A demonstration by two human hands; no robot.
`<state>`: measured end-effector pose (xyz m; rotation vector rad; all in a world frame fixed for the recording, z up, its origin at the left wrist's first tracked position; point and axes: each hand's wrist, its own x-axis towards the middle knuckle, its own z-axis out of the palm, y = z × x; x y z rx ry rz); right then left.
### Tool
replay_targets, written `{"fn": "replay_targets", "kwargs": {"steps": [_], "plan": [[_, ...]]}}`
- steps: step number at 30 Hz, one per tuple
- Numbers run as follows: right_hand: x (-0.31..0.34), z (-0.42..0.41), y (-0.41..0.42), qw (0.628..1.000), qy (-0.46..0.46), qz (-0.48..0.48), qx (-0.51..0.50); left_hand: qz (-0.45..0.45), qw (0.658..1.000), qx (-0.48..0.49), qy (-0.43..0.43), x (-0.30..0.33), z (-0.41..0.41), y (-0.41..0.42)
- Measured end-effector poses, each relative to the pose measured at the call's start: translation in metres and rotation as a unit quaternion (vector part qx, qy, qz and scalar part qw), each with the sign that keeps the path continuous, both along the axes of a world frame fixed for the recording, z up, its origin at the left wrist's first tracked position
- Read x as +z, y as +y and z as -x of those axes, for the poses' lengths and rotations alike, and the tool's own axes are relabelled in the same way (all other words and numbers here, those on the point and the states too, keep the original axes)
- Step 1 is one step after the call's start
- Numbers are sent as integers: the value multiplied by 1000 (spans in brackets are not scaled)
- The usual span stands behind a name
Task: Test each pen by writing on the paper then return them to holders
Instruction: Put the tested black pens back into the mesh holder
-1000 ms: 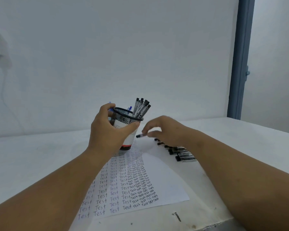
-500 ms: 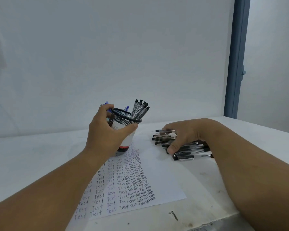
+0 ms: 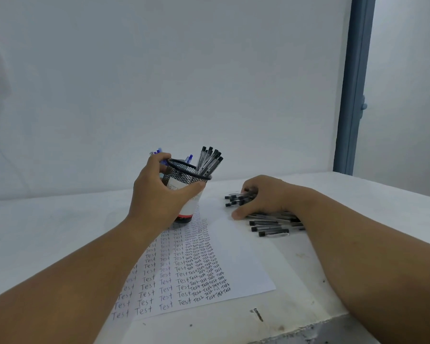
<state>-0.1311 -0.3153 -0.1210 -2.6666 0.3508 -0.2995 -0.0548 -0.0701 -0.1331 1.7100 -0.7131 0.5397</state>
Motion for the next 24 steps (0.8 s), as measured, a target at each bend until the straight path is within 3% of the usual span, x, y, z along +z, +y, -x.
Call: {"fn": "replay_targets", "kwargs": {"steps": [12, 19, 24], "plan": [[3, 4, -4, 995, -77, -38, 48, 0, 1000, -5, 2, -1, -1, 0], [3, 4, -10, 973, -199, -95, 62, -6, 1000, -4, -1, -1, 0, 0], [7, 2, -11, 949, -305, -76, 30, -7, 1000, -10, 2, -1, 1, 0]]}}
